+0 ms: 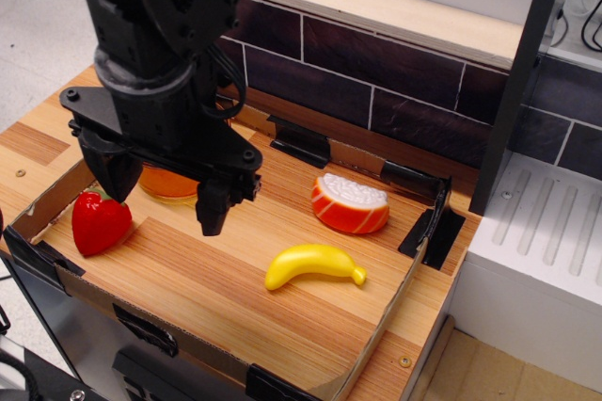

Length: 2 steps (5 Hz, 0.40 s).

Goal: Put sushi in pot

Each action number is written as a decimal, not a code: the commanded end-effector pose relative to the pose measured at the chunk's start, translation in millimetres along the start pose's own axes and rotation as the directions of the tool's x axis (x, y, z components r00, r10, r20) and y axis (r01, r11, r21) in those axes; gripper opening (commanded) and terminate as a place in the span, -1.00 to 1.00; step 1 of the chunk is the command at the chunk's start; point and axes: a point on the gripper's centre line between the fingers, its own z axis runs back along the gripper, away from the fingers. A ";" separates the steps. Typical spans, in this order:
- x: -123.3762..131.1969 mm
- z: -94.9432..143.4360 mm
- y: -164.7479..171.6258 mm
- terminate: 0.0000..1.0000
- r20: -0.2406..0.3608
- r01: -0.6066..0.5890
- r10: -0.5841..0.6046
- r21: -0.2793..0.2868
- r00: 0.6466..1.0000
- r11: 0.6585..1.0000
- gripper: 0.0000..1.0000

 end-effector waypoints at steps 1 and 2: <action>0.0 0.0 0.0 -1.00 0.000 0.000 0.000 0.000 1.000 1.000 1.00; 20.7 11.5 -13.2 -1.00 0.035 -0.205 0.208 -0.060 0.978 0.977 1.00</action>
